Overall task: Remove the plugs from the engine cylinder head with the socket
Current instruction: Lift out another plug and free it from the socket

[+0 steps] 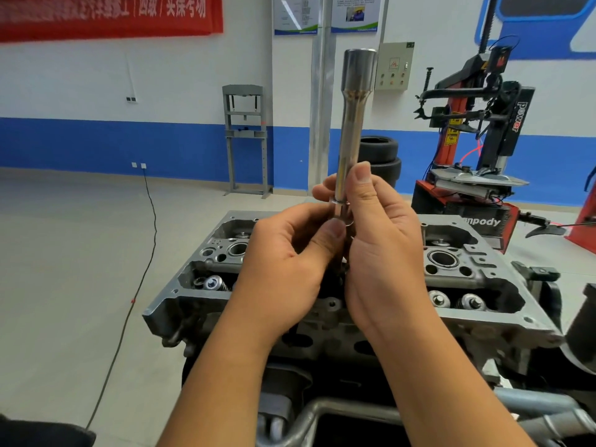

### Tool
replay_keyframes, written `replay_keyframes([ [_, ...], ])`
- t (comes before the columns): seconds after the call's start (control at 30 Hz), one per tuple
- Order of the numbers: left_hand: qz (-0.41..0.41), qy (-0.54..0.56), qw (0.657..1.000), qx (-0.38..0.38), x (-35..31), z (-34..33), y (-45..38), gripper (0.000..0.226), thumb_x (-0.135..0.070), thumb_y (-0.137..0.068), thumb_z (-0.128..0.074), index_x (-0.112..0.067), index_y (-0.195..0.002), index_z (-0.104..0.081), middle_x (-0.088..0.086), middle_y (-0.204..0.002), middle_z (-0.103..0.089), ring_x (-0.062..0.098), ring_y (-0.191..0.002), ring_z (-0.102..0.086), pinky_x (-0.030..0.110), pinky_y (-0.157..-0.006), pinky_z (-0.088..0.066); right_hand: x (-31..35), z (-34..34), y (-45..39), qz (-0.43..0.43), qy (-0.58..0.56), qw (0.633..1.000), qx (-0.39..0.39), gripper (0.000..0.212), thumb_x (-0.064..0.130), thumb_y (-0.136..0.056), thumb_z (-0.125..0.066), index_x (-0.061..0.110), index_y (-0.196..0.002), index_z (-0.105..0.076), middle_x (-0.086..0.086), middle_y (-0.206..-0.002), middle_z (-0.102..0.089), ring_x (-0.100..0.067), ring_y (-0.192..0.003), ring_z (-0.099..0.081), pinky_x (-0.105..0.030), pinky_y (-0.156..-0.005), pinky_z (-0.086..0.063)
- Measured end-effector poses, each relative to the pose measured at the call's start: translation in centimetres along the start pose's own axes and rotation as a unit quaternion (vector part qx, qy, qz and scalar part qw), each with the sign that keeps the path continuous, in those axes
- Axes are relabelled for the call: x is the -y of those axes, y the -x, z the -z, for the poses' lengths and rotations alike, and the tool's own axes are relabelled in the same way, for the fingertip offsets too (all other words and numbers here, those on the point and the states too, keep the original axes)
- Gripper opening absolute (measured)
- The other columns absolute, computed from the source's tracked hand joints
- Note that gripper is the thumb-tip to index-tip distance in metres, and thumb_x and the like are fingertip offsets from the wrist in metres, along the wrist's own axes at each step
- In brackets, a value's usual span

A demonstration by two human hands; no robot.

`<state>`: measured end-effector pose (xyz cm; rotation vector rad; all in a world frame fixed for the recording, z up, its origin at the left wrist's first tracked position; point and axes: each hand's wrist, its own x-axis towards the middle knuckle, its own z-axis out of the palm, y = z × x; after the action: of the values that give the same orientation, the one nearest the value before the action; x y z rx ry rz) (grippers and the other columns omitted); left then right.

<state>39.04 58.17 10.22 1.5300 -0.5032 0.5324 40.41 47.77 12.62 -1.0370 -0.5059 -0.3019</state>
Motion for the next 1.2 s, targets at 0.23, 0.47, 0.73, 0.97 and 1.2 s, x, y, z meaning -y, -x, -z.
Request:
replay_keyframes([
  [0.23, -0.013, 0.018, 1.000, 0.016, 0.0, 0.4, -0.1, 0.029, -0.035, -0.095, -0.064, -0.020, -0.116, -0.077, -0.006, -0.100, -0.080, 0.006, -0.092, -0.075, 0.013, -0.070, -0.054, 0.1, -0.1, -0.1, -0.009, 0.010, 1.000, 0.010, 0.039, 0.053, -0.081, -0.065, 0.015, -0.086, -0.071, -0.004, -0.089, -0.074, -0.020, -0.082, -0.068, -0.041, -0.078, -0.059],
  [0.47, -0.026, 0.043, 0.999, -0.019, 0.0, 0.1, -0.1, 0.016, -0.027, -0.083, -0.074, -0.024, -0.098, -0.076, -0.005, -0.091, -0.081, 0.003, -0.078, -0.075, 0.012, -0.066, -0.056, 0.2, 0.1, -0.3, -0.049, -0.031, 0.998, 0.021, 0.039, 0.059, -0.082, -0.068, 0.021, -0.079, -0.074, -0.007, -0.089, -0.075, -0.023, -0.085, -0.070, -0.046, -0.082, -0.060],
  [0.73, -0.010, 0.044, 0.997, 0.054, -0.2, 0.7, -0.1, 0.023, -0.019, -0.103, -0.058, -0.022, -0.117, -0.076, -0.012, -0.097, -0.079, -0.005, -0.080, -0.070, 0.005, -0.065, -0.048, 0.2, 0.1, -0.1, -0.026, 0.010, 0.999, 0.023, 0.042, 0.054, -0.080, -0.064, 0.014, -0.082, -0.075, -0.007, -0.086, -0.072, -0.019, -0.082, -0.066, -0.033, -0.072, -0.058],
  [0.97, 0.001, -0.029, 0.999, -0.045, 0.3, 0.8, -0.1, 0.028, -0.026, -0.084, -0.082, -0.019, -0.110, -0.077, 0.002, -0.101, -0.081, 0.021, -0.096, -0.078, 0.043, -0.084, -0.065, 0.1, 0.3, 0.1, -0.010, 0.021, 0.999, 0.037, 0.035, 0.041, -0.073, -0.082, 0.014, -0.091, -0.070, -0.005, -0.087, -0.074, -0.018, -0.080, -0.072, -0.036, -0.077, -0.061],
  [1.2, -0.002, 0.002, 0.999, 0.038, 0.0, 1.2, -0.2, 0.027, -0.017, -0.103, -0.061, -0.027, -0.122, -0.076, -0.008, -0.111, -0.079, 0.000, -0.095, -0.072, 0.010, -0.077, -0.053, 0.0, 0.2, -0.1, -0.008, 0.031, 0.999, 0.018, 0.035, 0.048, -0.080, -0.067, 0.015, -0.087, -0.075, -0.008, -0.090, -0.074, -0.019, -0.086, -0.068, -0.040, -0.083, -0.059],
])
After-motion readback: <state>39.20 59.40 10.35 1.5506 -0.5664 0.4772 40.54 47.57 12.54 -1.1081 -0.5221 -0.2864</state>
